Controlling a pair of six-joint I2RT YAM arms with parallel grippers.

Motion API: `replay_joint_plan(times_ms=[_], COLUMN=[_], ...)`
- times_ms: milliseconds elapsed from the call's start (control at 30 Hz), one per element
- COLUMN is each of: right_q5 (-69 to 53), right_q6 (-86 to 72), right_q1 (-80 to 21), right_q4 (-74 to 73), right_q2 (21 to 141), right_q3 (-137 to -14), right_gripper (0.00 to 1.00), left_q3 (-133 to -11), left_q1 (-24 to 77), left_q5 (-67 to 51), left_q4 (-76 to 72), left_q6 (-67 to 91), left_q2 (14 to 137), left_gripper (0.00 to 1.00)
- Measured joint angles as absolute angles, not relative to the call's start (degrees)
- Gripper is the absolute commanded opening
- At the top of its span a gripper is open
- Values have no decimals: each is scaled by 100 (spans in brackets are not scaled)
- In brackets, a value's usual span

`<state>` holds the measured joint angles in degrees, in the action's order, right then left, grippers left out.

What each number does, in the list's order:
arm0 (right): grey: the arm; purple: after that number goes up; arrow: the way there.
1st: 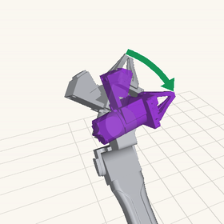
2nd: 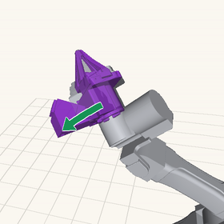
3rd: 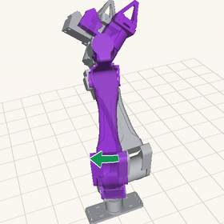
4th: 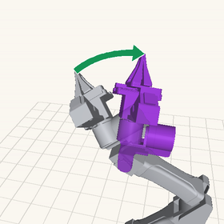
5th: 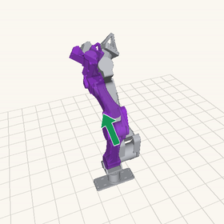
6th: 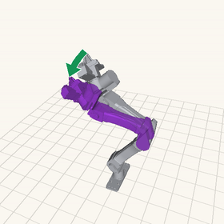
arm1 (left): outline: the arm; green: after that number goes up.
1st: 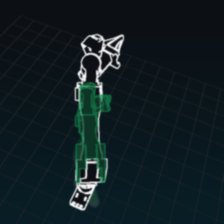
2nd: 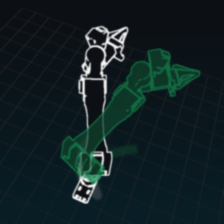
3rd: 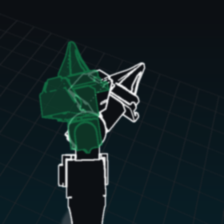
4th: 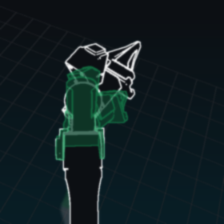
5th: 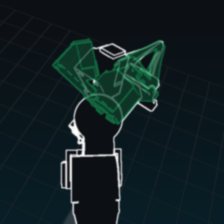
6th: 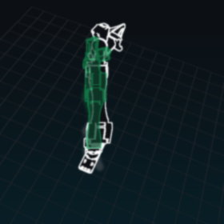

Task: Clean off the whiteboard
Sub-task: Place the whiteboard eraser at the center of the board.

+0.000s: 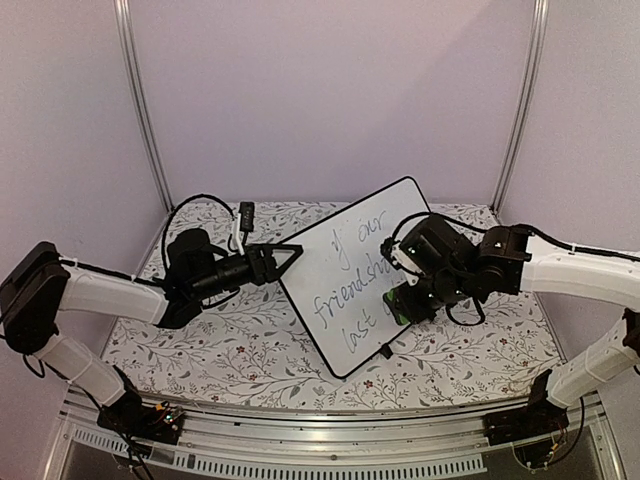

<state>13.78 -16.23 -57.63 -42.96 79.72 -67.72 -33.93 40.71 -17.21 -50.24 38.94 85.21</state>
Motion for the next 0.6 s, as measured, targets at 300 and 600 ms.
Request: replay_joint_plan(times_ms=[300, 600], right_q5=[1170, 1129], right_q6=[-2775, -3354], right_q1=[-6082, -6082], right_q4=[-4617, -4368], right_q2=[7828, 8171], right_q3=[-5430, -4814], right_gripper=[40, 56], left_q3=[-3317, -3304], left_q1=[4066, 4064], left_q5=[-1594, -1581], left_q4=[-5030, -5030], left_q6=[3879, 3879], left_q2=[8302, 8300], left_gripper=[76, 77])
